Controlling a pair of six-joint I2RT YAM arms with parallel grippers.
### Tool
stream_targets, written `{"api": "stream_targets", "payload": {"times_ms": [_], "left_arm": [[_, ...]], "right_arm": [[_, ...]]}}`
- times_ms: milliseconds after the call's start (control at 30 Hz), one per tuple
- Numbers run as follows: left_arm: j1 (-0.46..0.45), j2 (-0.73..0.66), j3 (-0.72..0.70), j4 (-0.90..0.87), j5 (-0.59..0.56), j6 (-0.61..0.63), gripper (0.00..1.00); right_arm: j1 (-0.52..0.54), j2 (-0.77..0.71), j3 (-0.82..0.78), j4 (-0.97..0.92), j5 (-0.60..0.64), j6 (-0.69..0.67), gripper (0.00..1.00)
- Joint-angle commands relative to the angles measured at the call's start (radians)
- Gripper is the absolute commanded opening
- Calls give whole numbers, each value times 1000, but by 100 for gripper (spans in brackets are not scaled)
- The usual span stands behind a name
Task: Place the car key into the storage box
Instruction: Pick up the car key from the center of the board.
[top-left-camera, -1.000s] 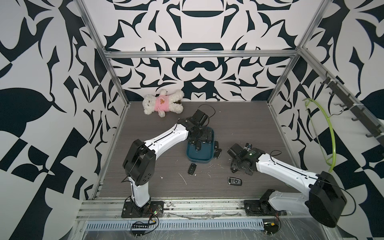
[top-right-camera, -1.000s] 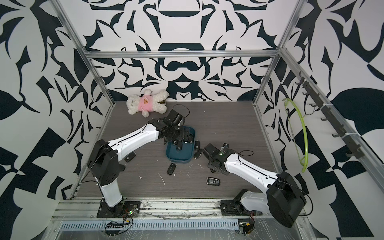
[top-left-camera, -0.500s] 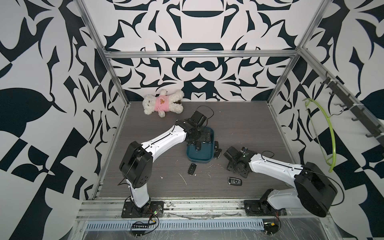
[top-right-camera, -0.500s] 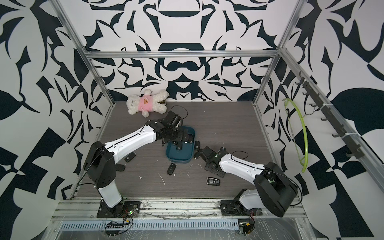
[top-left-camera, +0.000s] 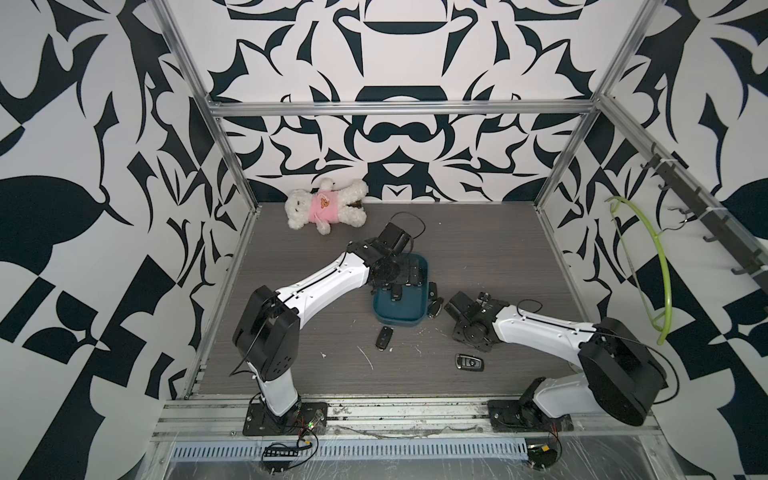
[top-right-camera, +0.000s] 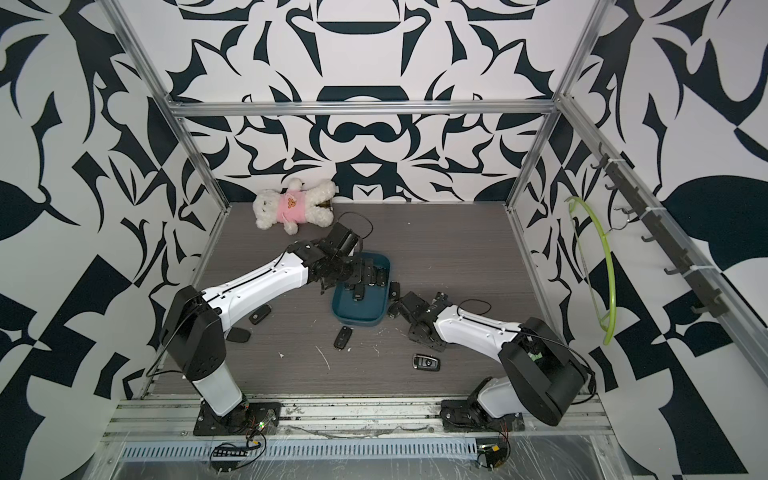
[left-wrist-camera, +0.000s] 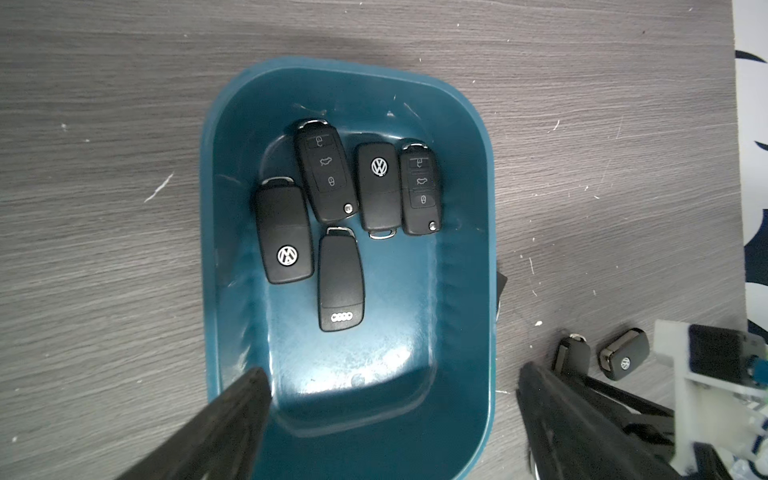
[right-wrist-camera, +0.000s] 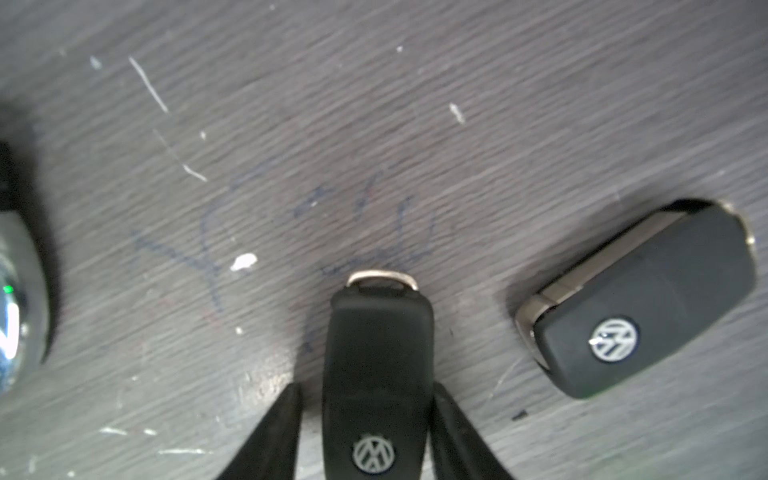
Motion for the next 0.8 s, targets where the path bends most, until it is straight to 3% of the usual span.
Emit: {"api": "stream_targets", "payload": {"times_ms": [0, 200, 500, 767], "left_arm": [[-3, -30, -12, -3, -3, -8, 99], [-2, -31, -12, -7, -6, -8, 99], [-2, -35, -8, 0, -22, -10, 99], [0, -115, -61, 23, -152, -37, 99]], "right_arm": [[4, 3, 14, -8, 33, -20, 48], [3, -23, 36, -52, 63, -36, 40], [5, -101, 125, -176, 125, -77, 38], [21, -64, 302, -219, 127, -163, 38]]}}
